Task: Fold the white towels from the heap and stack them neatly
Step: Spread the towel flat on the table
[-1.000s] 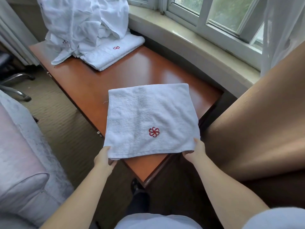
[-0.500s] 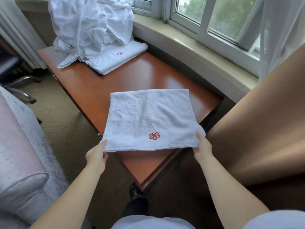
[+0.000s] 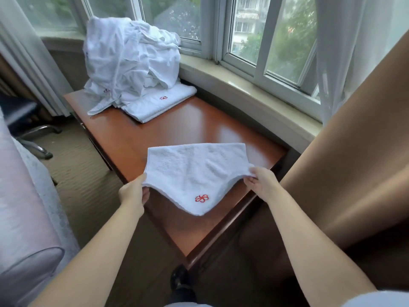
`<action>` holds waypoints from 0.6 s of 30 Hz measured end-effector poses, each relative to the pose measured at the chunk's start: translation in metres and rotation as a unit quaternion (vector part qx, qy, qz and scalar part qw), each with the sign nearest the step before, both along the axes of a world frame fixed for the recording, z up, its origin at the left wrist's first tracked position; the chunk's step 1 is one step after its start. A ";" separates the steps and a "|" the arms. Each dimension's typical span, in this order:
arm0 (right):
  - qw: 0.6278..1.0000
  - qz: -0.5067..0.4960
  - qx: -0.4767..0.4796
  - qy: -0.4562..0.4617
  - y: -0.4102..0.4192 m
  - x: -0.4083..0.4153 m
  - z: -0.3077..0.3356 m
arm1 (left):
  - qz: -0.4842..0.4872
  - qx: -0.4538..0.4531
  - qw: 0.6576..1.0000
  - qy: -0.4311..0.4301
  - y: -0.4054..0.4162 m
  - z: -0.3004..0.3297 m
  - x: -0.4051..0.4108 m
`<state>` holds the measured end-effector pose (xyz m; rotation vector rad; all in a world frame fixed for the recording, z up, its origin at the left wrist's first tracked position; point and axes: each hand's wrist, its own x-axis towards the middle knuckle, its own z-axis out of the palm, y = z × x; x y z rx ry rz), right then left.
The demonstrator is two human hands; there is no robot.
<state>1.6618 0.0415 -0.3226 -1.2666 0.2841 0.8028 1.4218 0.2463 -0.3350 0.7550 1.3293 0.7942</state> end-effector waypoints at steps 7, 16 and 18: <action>0.962 -0.206 0.090 -0.156 0.027 0.019 0.120 | 0.146 0.206 0.967 -0.021 0.034 0.121 0.022; 0.917 -0.344 0.130 -0.152 0.047 0.019 0.153 | 0.207 0.075 0.963 -0.153 0.055 0.168 0.024; 0.897 -0.371 0.142 -0.196 0.059 0.022 0.161 | 0.186 0.075 0.963 -0.178 0.063 0.174 0.027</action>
